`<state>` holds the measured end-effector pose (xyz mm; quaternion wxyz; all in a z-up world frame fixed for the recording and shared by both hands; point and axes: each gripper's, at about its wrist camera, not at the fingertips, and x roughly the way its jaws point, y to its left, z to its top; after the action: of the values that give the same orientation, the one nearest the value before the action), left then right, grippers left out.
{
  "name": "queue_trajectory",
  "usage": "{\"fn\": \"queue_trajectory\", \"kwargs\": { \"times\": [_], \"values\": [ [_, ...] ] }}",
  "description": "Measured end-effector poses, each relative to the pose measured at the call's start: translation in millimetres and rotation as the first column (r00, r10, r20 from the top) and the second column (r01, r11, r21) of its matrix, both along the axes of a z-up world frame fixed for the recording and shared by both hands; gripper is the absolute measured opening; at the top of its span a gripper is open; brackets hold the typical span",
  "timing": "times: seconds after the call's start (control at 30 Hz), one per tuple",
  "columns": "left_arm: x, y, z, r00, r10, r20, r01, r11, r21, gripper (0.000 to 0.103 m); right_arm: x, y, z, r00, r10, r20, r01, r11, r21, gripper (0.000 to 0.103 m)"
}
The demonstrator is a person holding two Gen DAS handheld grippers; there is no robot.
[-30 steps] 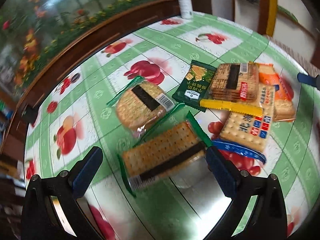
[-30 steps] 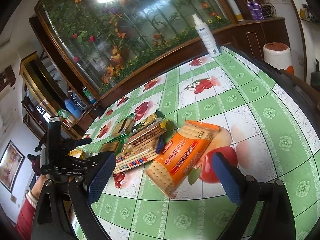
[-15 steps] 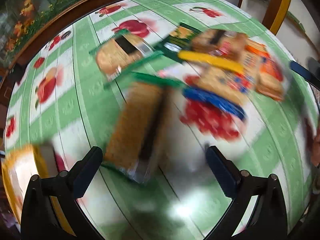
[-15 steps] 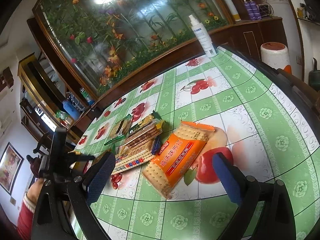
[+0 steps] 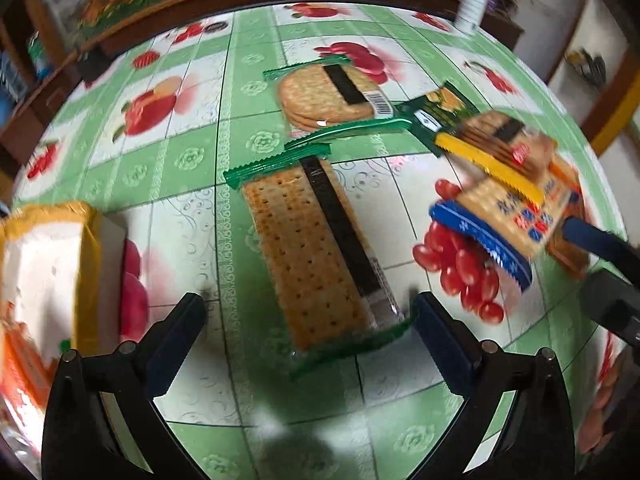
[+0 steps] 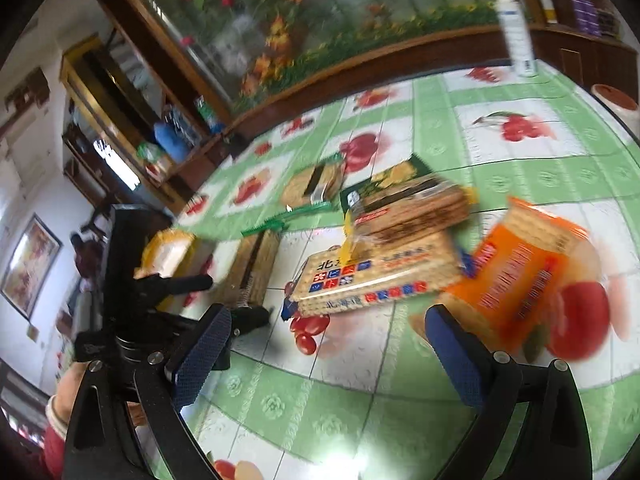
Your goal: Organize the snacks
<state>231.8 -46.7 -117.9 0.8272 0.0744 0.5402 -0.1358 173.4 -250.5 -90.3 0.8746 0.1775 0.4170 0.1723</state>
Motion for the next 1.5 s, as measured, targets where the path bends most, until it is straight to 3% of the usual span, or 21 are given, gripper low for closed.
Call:
{"fn": "queue_trajectory", "kwargs": {
  "times": [0.1, 0.17, 0.23, 0.33, 0.4, 0.5, 0.6, 0.73, 0.8, 0.87, 1.0, 1.1, 1.13, 1.2, 1.27, 1.33, 1.47, 1.5],
  "values": [
    [2, 1, 0, 1.000, 0.026, 0.012, -0.026, 1.000, -0.014, 0.103, 15, 3, -2, 1.000, 0.003, -0.020, -0.004, 1.000, -0.005, 0.099],
    [5, 3, 0, 0.999, 0.051, 0.019, -0.050, 0.999, -0.021, 0.103, 15, -3, 9, 0.999, 0.001, 0.032, -0.001, 1.000, 0.006, 0.099],
    [9, 4, 0, 0.997, 0.075, 0.023, -0.074, 0.997, -0.025, 0.103, 20, -9, 15, 0.999, -0.021, 0.047, 0.023, 0.999, -0.045, 0.102],
    [10, 1, 1, 0.995, 0.092, 0.029, -0.091, 0.996, -0.018, 0.103, 44, -21, 6, 1.000, -0.019, -0.002, 0.019, 1.000, -0.011, 0.102],
    [9, 3, 0, 0.996, 0.083, 0.034, -0.083, 0.996, -0.017, 0.103, 53, -22, -4, 0.998, 0.011, -0.055, -0.009, 0.999, 0.032, 0.103],
    [8, 13, 1, 0.994, 0.099, 0.038, -0.098, 0.995, -0.027, 0.103, 40, -5, -10, 0.983, 0.159, -0.088, -0.148, 0.982, 0.117, 0.102],
    [9, 21, 2, 0.994, 0.104, 0.029, -0.102, 0.993, -0.058, 0.103, 14, 8, -3, 0.986, 0.166, -0.020, -0.166, 0.986, -0.002, 0.102],
    [15, 15, 0, 0.995, 0.095, 0.029, -0.095, 0.995, -0.017, 0.103, 18, 27, -2, 0.976, 0.220, -0.003, -0.219, 0.971, -0.091, 0.102],
    [19, 17, 3, 0.991, 0.125, 0.049, -0.126, 0.992, 0.023, 0.102, 23, 49, -2, 0.964, 0.266, 0.015, -0.255, 0.936, -0.242, 0.102],
    [24, 22, 2, 0.990, 0.142, 0.024, -0.143, 0.990, 0.004, 0.102, 29, 61, -3, 0.954, 0.300, 0.020, -0.276, 0.900, -0.338, 0.102],
    [24, 23, 1, 0.990, 0.138, 0.024, -0.138, 0.990, 0.011, 0.102, 48, 66, -8, 0.932, 0.363, 0.000, -0.332, 0.852, -0.406, 0.102],
    [22, 24, 1, 0.991, 0.132, 0.031, -0.132, 0.991, 0.009, 0.102, 63, 70, -21, 0.903, 0.425, -0.059, -0.414, 0.827, -0.381, 0.102],
    [22, 24, 0, 0.991, 0.128, 0.033, -0.128, 0.992, 0.009, 0.102, 64, 70, -24, 0.896, 0.438, -0.074, -0.433, 0.823, -0.369, 0.100],
    [24, 23, 0, 0.991, 0.130, 0.035, -0.130, 0.991, 0.009, 0.102, 54, 73, -28, 0.879, 0.466, -0.098, -0.468, 0.806, -0.362, 0.085],
    [29, 19, 1, 0.990, 0.133, 0.040, -0.134, 0.991, 0.014, 0.102, 44, 78, -27, 0.876, 0.474, -0.086, -0.469, 0.800, -0.374, 0.067],
    [33, 16, 1, 0.990, 0.132, 0.046, -0.133, 0.991, 0.018, 0.102, 43, 78, -25, 0.890, 0.451, -0.070, -0.443, 0.817, -0.369, 0.058],
    [30, 15, 0, 0.990, 0.121, 0.069, -0.122, 0.992, 0.014, 0.102, 45, 67, -25, 0.924, 0.378, -0.061, -0.378, 0.873, -0.308, 0.057],
    [27, 15, 1, 0.989, 0.120, 0.082, -0.121, 0.993, 0.011, 0.095, 44, 64, -25, 0.930, 0.362, -0.063, -0.364, 0.884, -0.293, 0.057]
  ]
}}
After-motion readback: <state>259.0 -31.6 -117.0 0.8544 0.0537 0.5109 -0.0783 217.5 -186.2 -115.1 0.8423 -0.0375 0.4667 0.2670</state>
